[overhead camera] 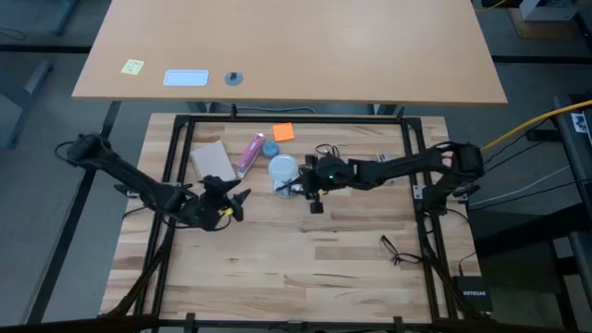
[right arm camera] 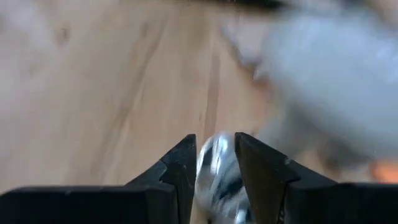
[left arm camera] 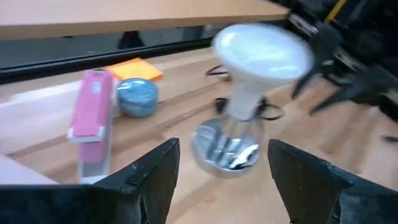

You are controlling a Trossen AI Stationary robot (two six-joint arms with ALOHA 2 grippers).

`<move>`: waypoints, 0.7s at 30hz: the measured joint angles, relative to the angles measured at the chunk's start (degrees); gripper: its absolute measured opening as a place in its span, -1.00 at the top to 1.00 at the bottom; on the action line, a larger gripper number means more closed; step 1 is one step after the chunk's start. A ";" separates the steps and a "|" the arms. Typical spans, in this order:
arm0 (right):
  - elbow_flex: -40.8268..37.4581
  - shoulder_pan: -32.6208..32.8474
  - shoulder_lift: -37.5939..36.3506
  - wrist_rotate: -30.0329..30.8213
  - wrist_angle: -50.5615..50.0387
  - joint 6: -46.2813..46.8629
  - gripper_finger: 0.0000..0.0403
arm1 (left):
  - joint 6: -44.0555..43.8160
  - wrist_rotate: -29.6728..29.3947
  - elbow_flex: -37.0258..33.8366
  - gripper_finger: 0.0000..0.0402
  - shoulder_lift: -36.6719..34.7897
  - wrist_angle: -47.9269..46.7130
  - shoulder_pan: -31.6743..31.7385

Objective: Screw lightbulb
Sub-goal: Remove the lightbulb from the lamp

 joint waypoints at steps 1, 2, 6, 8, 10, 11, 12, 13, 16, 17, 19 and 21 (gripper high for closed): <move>-0.04 -0.02 0.81 0.25 -1.22 0.79 0.40 | 0.05 0.02 -0.01 -0.18 1.26 0.57 0.93; -0.04 0.01 1.55 0.97 -1.62 1.09 0.40 | 0.60 0.23 0.01 -0.18 2.55 1.87 1.87; -0.02 0.01 3.61 3.01 -3.39 1.86 0.40 | 6.81 3.81 0.03 -0.18 8.48 9.82 6.19; -0.02 -0.49 4.23 4.56 -3.98 1.86 0.40 | 11.68 6.79 0.05 -0.18 11.90 15.61 8.30; -0.02 -1.44 4.23 5.93 -5.94 1.87 0.40 | 17.28 10.04 0.05 -0.18 15.37 20.92 10.41; -0.01 -1.97 4.22 6.56 -6.86 1.86 0.40 | 19.67 11.99 0.05 -0.18 16.95 23.08 11.43; 0.02 -2.54 4.22 7.20 -8.08 1.86 0.40 | 21.58 13.86 0.05 -0.18 18.62 24.99 12.58; 0.02 -3.10 4.22 7.60 -9.23 1.86 0.40 | 23.34 16.00 0.04 -0.18 20.15 27.43 13.73; 0.02 -4.72 4.22 7.65 -11.42 1.78 0.40 | 29.28 23.06 0.03 -0.18 24.40 34.69 17.13; 0.02 -5.16 4.22 7.67 -12.28 1.73 0.40 | 31.56 25.20 0.05 -0.18 25.62 37.20 18.17; 0.02 -5.88 4.22 7.67 -14.24 1.63 0.40 | 35.28 27.72 0.05 -0.18 27.41 41.76 20.06; 0.02 -6.34 4.22 7.64 -15.73 1.63 0.40 | 37.14 28.00 0.08 -0.18 28.14 44.13 21.63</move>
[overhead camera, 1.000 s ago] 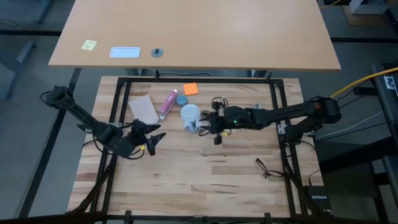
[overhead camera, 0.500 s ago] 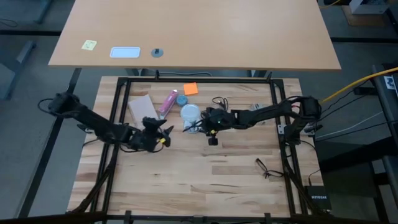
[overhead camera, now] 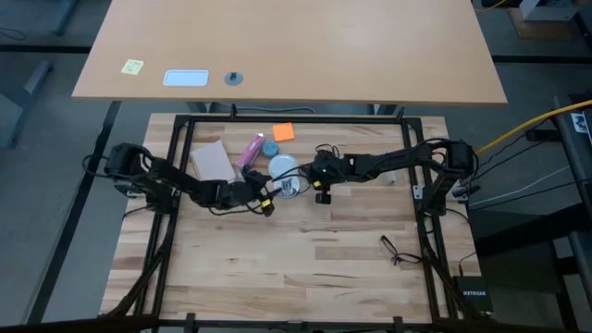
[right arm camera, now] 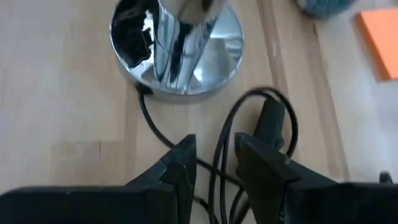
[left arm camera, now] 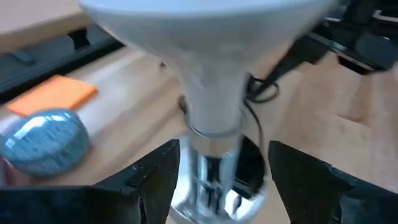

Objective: Screw lightbulb
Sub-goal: Remove the lightbulb from the lamp

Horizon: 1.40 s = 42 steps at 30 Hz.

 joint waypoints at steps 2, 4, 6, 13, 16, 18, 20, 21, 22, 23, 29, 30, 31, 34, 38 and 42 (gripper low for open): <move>0.00 -0.26 0.00 0.01 -2.13 -0.01 0.40 | 0.41 0.02 0.00 -0.18 0.04 0.33 1.46; 0.00 -0.27 0.00 0.50 -3.30 -0.01 0.40 | 0.63 0.02 0.00 -0.18 0.04 0.38 2.72; 0.00 -0.27 0.00 1.40 -3.41 -0.21 0.40 | 1.95 0.26 0.00 -0.18 0.04 0.68 3.90; 0.00 -0.26 -0.02 4.73 -1.39 -2.13 0.40 | 5.04 14.60 0.00 -0.18 0.04 5.60 7.27; 0.00 -0.26 -0.02 4.97 1.11 -2.19 0.40 | 5.62 15.04 0.00 -0.18 0.04 5.75 8.59; 0.00 -0.25 -0.02 4.97 3.03 -2.19 0.40 | 6.12 14.99 0.00 -0.18 0.04 5.89 9.59; 0.00 -0.25 -0.04 4.96 4.92 -2.21 0.40 | 6.13 15.51 0.00 -0.18 0.04 6.17 10.46; 0.00 -0.25 -0.07 4.95 5.52 -2.21 0.40 | 6.12 16.30 0.00 -0.18 0.04 6.32 10.80; 0.00 -0.25 -0.09 4.95 5.86 -2.22 0.40 | 6.12 16.74 0.00 -0.18 0.04 6.33 11.00; 0.00 -0.25 -0.09 4.96 5.85 -2.22 0.40 | 6.12 16.79 0.00 -0.18 0.04 6.24 11.14; 0.00 -0.25 -0.09 4.90 4.66 -2.21 0.40 | 4.20 16.94 -3.95 -0.18 0.04 9.48 10.63; 0.00 -0.25 -0.09 4.89 4.63 -2.24 0.40 | 2.96 16.94 -5.98 -0.18 0.04 12.02 10.58; 0.00 -0.25 -0.09 4.89 4.68 -2.22 0.40 | 1.82 16.98 -8.06 -0.18 0.04 15.11 10.53; 0.00 -0.25 -0.09 4.88 5.11 -2.23 0.40 | -0.74 16.33 -14.09 -0.18 0.71 26.20 10.55; 0.00 -0.25 -0.09 4.86 7.36 -2.23 0.40 | -1.16 16.13 -17.32 -0.18 5.53 41.00 10.56; 0.00 -0.25 -0.09 4.86 10.55 -2.31 0.40 | -2.26 16.56 -14.46 -0.18 13.47 47.92 10.53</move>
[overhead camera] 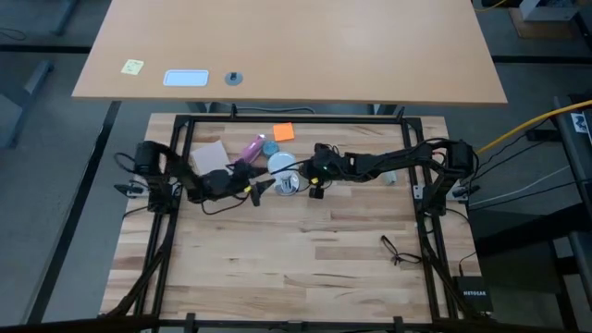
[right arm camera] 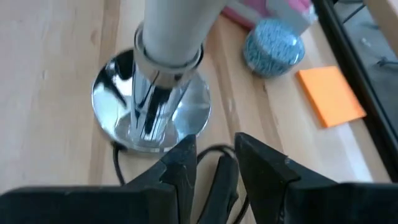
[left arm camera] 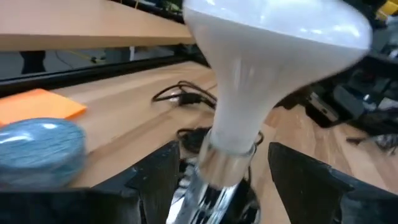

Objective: Screw lightbulb
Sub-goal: Remove the lightbulb from the lamp

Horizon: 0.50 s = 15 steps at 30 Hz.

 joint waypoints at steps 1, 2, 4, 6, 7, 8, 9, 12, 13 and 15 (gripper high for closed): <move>0.00 0.00 0.00 0.00 0.60 -0.15 0.40 | -0.71 0.09 1.25 -0.18 1.87 1.12 -0.08; 0.00 0.00 0.00 0.00 0.98 -0.36 0.40 | -1.88 0.20 2.55 -0.18 3.55 1.38 -0.18; 0.00 0.00 0.00 0.00 1.42 -1.00 0.40 | -3.37 0.20 4.81 -0.18 6.13 1.27 -0.53; 0.00 0.00 0.00 -0.02 1.89 -1.35 0.40 | -3.40 0.22 6.59 -0.18 7.77 1.35 -1.07; 0.00 0.00 0.00 -0.02 2.29 -1.35 0.40 | -2.98 0.16 7.32 -0.18 8.26 1.35 -1.27; 0.00 0.00 0.00 -0.01 2.55 -1.35 0.40 | -2.11 0.20 7.95 -0.18 8.60 1.17 -1.44; 0.00 0.00 0.00 -0.01 2.67 -1.35 0.40 | -1.42 0.20 8.56 -0.18 8.82 1.07 -1.51; 0.00 0.00 0.00 -0.01 3.11 -1.35 0.40 | 1.29 0.18 9.82 -0.18 8.84 1.14 -1.51; 0.00 0.00 0.00 -0.02 3.36 -1.35 0.40 | 1.99 0.20 10.25 -0.18 8.84 1.16 -1.43; 0.00 0.00 0.00 -0.02 3.59 -1.33 0.40 | 2.75 0.19 11.31 -0.18 8.84 1.05 -1.27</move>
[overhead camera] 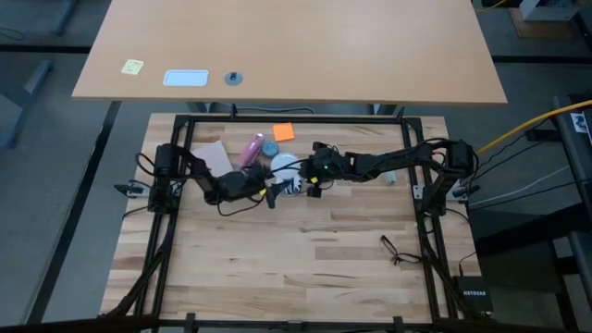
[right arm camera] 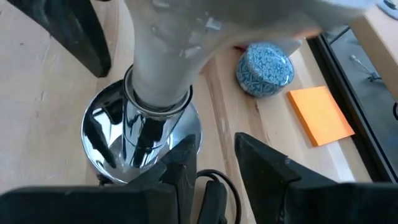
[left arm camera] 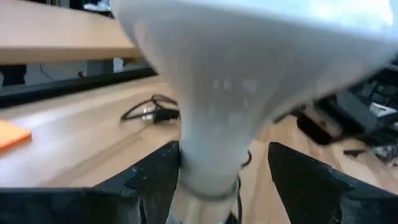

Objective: Screw lightbulb
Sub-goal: Remove the lightbulb from the lamp

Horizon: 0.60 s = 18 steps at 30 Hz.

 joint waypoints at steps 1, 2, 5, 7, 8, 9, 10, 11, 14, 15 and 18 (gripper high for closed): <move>0.00 0.00 0.00 -0.02 -0.07 0.00 0.40 | 0.05 -0.02 0.58 -0.18 0.00 -0.09 0.01; 0.00 0.00 0.00 -0.02 -0.07 0.00 0.40 | 0.26 -0.02 1.20 -0.18 0.00 -0.45 0.02; 0.00 0.00 0.00 -0.02 -0.07 0.03 0.40 | 3.00 -0.05 3.36 -0.18 0.00 -3.41 0.04; 0.00 0.00 0.00 -0.03 -0.08 0.03 0.40 | 4.38 -0.03 5.14 -0.18 0.00 -6.68 0.04; 0.00 0.00 0.00 -0.07 -0.08 0.03 0.40 | 4.47 -0.03 5.82 -0.18 0.00 -8.35 0.02; 0.00 0.00 0.00 -0.05 -0.11 0.03 0.40 | 4.54 -0.16 6.49 -0.18 0.00 -9.79 0.02; 0.00 0.00 0.00 -0.06 -0.21 0.03 0.40 | 4.35 -0.13 7.14 -0.18 -0.04 -11.15 0.04; 0.00 0.00 0.00 -0.06 -0.28 0.03 0.40 | 4.34 -0.13 7.61 -0.18 -0.07 -12.19 0.02; 0.00 0.00 0.00 -0.04 -0.41 0.03 0.40 | 4.63 -0.16 8.48 -0.18 -0.15 -13.84 0.02; 0.00 0.01 0.00 -0.04 -0.42 0.03 0.40 | 4.58 -0.18 8.62 -0.18 -0.15 -13.94 0.02; 0.00 0.00 0.00 -0.07 -0.41 0.05 0.40 | 4.21 -0.12 9.22 -0.18 -0.15 -14.35 0.02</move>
